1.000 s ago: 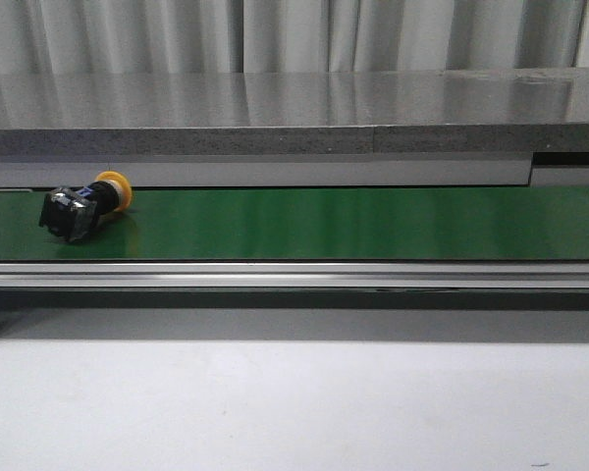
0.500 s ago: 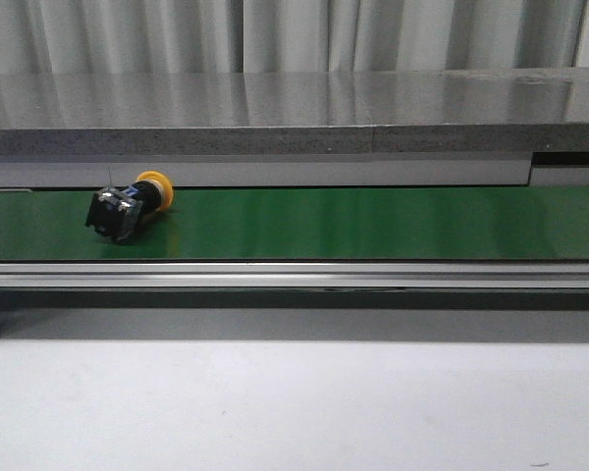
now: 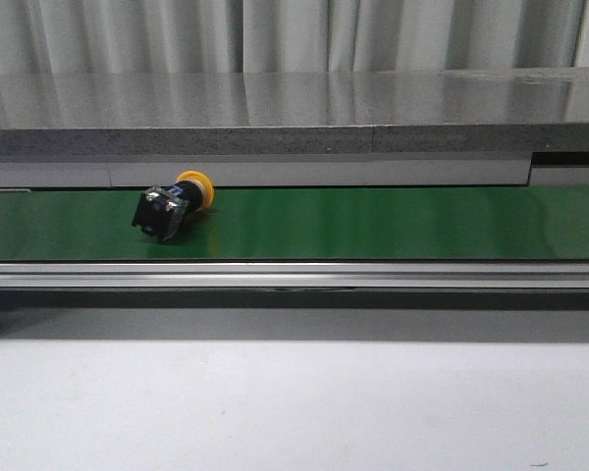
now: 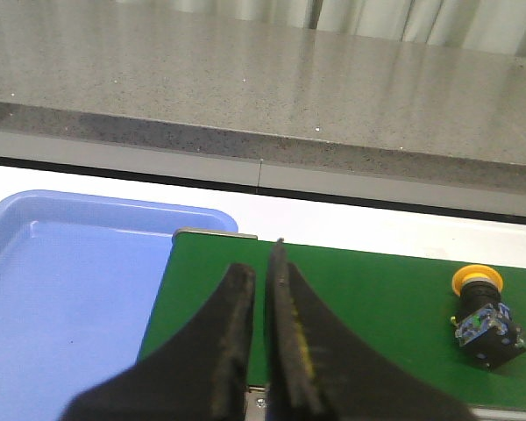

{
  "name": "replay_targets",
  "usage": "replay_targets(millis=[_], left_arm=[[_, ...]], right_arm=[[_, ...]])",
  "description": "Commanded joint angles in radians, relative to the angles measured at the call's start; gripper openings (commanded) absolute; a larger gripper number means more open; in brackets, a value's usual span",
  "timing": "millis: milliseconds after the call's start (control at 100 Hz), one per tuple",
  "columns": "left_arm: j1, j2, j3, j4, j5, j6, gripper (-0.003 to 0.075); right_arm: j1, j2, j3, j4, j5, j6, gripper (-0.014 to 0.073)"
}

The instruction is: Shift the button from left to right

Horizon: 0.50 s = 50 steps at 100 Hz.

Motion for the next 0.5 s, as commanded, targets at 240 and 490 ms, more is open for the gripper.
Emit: replay_targets(millis=[240, 490], left_arm=[[0.003, 0.005, -0.026, -0.008, -0.085, -0.004, 0.0005], [0.003, 0.005, -0.026, -0.008, -0.085, -0.004, 0.0005]], right_arm=[[-0.001, -0.018, 0.001, -0.005, -0.081, -0.002, -0.0068], [-0.001, -0.018, 0.000, -0.006, -0.188, -0.002, -0.0068]])
